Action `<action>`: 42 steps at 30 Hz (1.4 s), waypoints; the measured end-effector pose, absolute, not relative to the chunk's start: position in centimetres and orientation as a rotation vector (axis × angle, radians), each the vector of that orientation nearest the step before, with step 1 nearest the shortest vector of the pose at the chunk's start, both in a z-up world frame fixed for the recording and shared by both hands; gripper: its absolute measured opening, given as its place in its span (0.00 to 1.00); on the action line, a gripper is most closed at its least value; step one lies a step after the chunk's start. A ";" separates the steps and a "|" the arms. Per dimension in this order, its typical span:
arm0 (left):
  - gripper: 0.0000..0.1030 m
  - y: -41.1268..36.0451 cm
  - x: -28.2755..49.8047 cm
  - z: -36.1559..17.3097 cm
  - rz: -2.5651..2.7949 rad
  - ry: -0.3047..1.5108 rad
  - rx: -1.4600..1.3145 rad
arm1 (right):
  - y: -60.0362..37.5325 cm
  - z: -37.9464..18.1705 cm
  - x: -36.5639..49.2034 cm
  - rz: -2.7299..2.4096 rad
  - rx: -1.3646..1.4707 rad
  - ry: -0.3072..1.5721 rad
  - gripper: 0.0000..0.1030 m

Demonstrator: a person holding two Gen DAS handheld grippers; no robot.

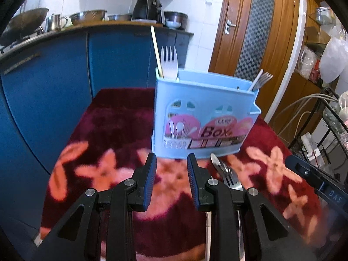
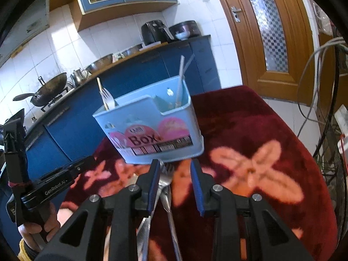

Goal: Organize utensils
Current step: 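Move both open grippers back toward the remaining utensils, then grasp a wooden spoon with the left gripper while the right grasps a silver fork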

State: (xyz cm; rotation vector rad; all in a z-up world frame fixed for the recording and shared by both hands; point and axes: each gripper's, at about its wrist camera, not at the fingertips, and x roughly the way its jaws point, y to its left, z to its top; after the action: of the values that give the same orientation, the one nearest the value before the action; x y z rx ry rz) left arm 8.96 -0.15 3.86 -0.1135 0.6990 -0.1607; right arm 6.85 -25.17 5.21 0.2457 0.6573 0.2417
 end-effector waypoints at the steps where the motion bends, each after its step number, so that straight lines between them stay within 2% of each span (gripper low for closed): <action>1: 0.28 -0.2 9.1 3.5 -0.164 0.711 -0.117 | -25.3 5.0 6.9 0.236 0.247 0.666 0.31; 30: 0.28 -5.1 10.8 -1.4 -0.298 0.950 -0.025 | -27.2 2.0 7.1 0.209 0.288 0.745 0.32; 36: 0.28 -5.3 11.1 -2.0 -0.281 0.953 -0.014 | -27.3 2.0 7.0 0.209 0.292 0.744 0.32; 38: 0.22 -5.3 11.2 -2.1 -0.293 0.954 -0.018 | -27.4 2.0 7.0 0.209 0.295 0.747 0.32; 40: 0.09 -5.3 11.3 -2.1 -0.322 0.960 -0.036 | -27.5 1.9 7.0 0.210 0.299 0.748 0.32; 42: 0.05 -5.2 11.3 -2.0 -0.316 0.950 -0.032 | -27.5 1.9 7.0 0.211 0.299 0.748 0.32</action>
State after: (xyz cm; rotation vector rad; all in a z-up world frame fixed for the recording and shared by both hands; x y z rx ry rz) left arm 11.28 -5.19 -1.97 -0.0316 0.9495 -0.3163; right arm 7.02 -27.49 1.88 0.2987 0.7484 0.2110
